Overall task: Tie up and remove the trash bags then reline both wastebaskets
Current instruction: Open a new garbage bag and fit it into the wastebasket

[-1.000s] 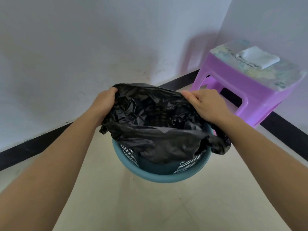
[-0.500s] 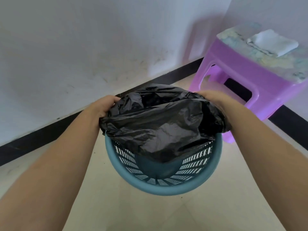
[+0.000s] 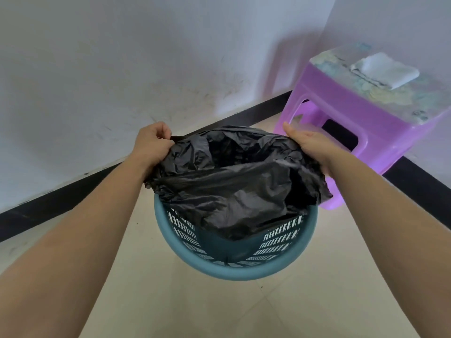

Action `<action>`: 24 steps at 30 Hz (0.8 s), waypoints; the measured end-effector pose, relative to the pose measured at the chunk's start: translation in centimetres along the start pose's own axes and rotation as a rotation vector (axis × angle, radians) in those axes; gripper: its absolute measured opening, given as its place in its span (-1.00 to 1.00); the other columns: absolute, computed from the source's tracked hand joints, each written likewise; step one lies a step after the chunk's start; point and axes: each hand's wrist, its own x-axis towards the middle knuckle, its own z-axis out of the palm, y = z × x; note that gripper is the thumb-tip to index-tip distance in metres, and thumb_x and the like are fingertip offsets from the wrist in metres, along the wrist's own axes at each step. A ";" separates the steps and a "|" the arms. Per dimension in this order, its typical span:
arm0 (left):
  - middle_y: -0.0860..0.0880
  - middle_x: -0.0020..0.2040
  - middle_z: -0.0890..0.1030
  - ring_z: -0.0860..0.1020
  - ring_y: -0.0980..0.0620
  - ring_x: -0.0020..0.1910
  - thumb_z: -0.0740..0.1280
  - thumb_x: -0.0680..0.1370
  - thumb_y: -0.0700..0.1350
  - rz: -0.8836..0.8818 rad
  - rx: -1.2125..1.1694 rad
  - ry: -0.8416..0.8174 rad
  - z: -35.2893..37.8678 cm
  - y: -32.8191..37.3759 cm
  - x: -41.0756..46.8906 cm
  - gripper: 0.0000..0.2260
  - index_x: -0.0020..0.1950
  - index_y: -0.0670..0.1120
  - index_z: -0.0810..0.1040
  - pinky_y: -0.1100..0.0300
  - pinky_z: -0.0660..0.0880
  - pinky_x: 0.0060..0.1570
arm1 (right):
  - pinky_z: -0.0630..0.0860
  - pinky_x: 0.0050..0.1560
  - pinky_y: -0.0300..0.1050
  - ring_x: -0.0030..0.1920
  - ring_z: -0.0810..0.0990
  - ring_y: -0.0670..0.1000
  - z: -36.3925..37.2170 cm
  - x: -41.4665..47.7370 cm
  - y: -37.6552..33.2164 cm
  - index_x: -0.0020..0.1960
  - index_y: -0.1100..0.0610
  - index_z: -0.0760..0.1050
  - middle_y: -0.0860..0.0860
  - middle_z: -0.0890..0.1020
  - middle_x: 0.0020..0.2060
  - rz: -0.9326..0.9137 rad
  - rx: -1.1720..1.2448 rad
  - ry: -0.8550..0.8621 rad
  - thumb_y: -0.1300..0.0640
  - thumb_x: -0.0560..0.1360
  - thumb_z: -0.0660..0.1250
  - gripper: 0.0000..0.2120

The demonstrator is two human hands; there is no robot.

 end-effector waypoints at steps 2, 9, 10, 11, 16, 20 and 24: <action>-0.01 -0.31 0.53 0.44 0.06 -0.35 0.33 0.46 -0.38 0.058 0.041 -0.056 -0.3 0.4 -0.7 -0.73 -0.26 -0.02 0.55 0.24 0.39 -0.29 | 0.63 -0.23 -0.17 -0.20 0.71 0.04 -0.4 -0.5 0.0 0.00 0.11 0.65 0.08 0.73 -0.14 -0.045 0.030 -0.032 -0.18 0.47 0.44 -0.65; -0.15 -0.01 0.68 0.61 0.00 -0.29 0.34 0.57 -0.19 -0.212 0.103 -0.297 -0.4 0.7 -2.1 -0.89 -0.09 -0.13 0.66 0.24 0.52 -0.39 | 0.63 -0.03 0.06 -0.24 0.67 0.12 1.3 -0.4 0.8 -0.12 0.24 0.62 0.19 0.69 -0.17 0.199 -0.008 -0.001 0.07 0.50 0.43 -0.79; -0.16 -0.02 0.68 0.60 0.00 -0.31 0.29 0.61 -0.12 -0.239 0.071 -0.308 -0.4 1.2 -2.5 -0.82 -0.11 -0.15 0.62 0.24 0.50 -0.41 | 0.61 0.04 0.10 -0.22 0.65 0.13 1.5 -0.7 0.6 -0.13 0.24 0.60 0.18 0.68 -0.17 0.197 0.005 0.001 0.07 0.51 0.42 -0.79; -0.19 -0.05 0.70 0.61 -0.02 -0.31 0.25 0.63 0.01 -0.285 -0.003 -0.356 -0.4 1.6 -2.8 -0.71 -0.11 -0.16 0.61 0.25 0.50 -0.39 | 0.60 0.07 0.10 -0.20 0.65 0.13 1.6 -0.6 0.5 -0.12 0.24 0.60 0.17 0.67 -0.17 0.179 0.011 0.026 0.07 0.50 0.45 -0.78; -0.15 0.00 0.73 0.71 -0.13 -0.04 0.45 0.45 0.16 -0.283 0.084 -0.693 -0.8 2.6 -3.6 -0.59 0.10 -0.13 0.68 0.02 0.60 0.06 | 0.55 0.05 -0.05 -0.11 0.61 0.09 1.2 -0.8 -0.1 -0.05 0.18 0.65 0.12 0.66 -0.13 0.026 -0.155 0.234 0.12 0.47 0.48 -0.86; -0.18 -0.04 0.72 0.68 -0.08 -0.17 0.44 0.53 -0.19 -0.236 0.074 -0.471 0.5 2.1 -3.1 -0.87 0.04 -0.19 0.67 0.08 0.62 -0.02 | 0.38 -0.11 -0.06 -0.20 0.42 0.09 0.6 -0.5 1.2 -0.14 0.20 0.49 0.13 0.46 -0.24 0.099 -0.208 0.228 0.22 0.49 0.42 -0.89; -0.12 -0.10 0.69 0.65 -0.08 -0.15 0.44 0.51 -0.22 -0.231 -0.037 -0.259 1.4 1.8 -2.8 -0.91 0.00 -0.15 0.67 0.10 0.59 -0.05 | 0.36 -0.17 0.00 -0.28 0.39 0.10 -0.4 -1.3 3.6 -0.19 0.27 0.40 0.20 0.41 -0.29 0.249 -0.136 0.210 0.28 0.60 0.25 -0.81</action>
